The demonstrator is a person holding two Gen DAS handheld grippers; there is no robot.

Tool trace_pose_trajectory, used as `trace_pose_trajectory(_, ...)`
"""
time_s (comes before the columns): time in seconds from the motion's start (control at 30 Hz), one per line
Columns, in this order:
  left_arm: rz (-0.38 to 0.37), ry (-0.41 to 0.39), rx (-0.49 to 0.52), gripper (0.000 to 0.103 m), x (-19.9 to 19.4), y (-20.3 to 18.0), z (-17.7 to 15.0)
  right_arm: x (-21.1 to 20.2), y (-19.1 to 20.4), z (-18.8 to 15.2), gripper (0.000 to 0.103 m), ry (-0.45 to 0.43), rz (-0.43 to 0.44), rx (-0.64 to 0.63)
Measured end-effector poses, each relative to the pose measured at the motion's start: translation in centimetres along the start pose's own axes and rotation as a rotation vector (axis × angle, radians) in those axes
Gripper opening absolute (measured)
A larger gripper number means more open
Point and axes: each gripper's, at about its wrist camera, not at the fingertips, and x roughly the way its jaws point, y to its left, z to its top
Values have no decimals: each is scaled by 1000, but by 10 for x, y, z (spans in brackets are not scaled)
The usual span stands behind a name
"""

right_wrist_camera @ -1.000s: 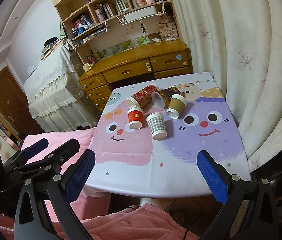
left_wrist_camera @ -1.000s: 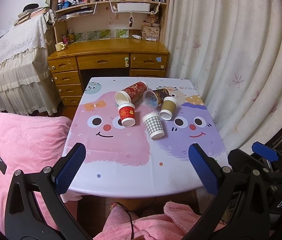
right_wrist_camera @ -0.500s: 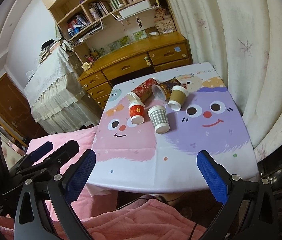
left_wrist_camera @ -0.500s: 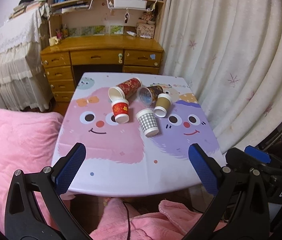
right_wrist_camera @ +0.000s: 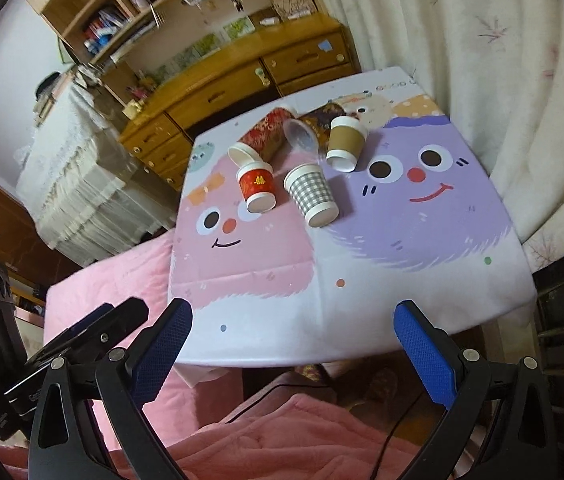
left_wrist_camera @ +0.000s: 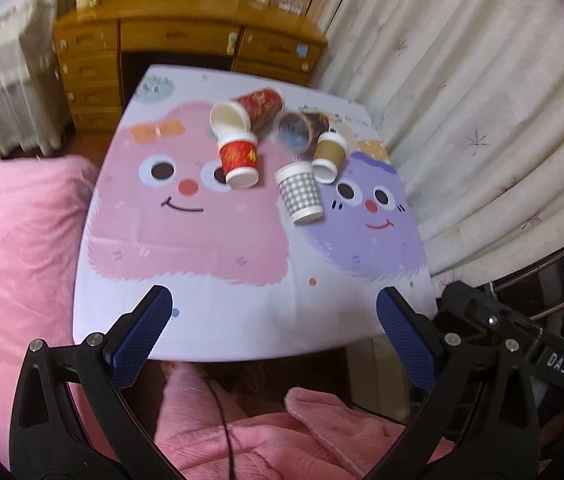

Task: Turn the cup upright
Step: 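Move the left tool toward the tall red cup lying on its side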

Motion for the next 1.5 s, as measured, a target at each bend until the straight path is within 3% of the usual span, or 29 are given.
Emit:
trace_pose_trajectory(0.23, -21, 165, -34, 101, 29, 71, 40, 50, 64, 38, 103, 5, -95, -32)
trace_pose_trajectory(0.47, -36, 299, -57, 101, 59, 122, 69, 80, 121, 73, 103, -38, -196, -236)
trace_pose_trajectory(0.73, -73, 350, -79, 101, 88, 115, 98, 99, 155, 107, 103, -67, -291, -567)
trace_pose_trajectory(0.97, -13, 401, -169, 101, 111, 87, 139, 115, 135, 157, 103, -79, -209, -658)
trace_pose_trajectory(1.17, 64, 306, -442, 100, 137, 65, 174, 148, 87, 217, 103, -99, -72, -681)
trace_pose_trajectory(1.37, 38, 185, -704, 98, 177, 39, 207, 193, 20, 293, 103, -82, 1, -566)
trace_pose_trajectory(1.5, 14, 186, -872, 98, 215, 28, 229, 229, -22, 337, 103, -67, 43, -497)
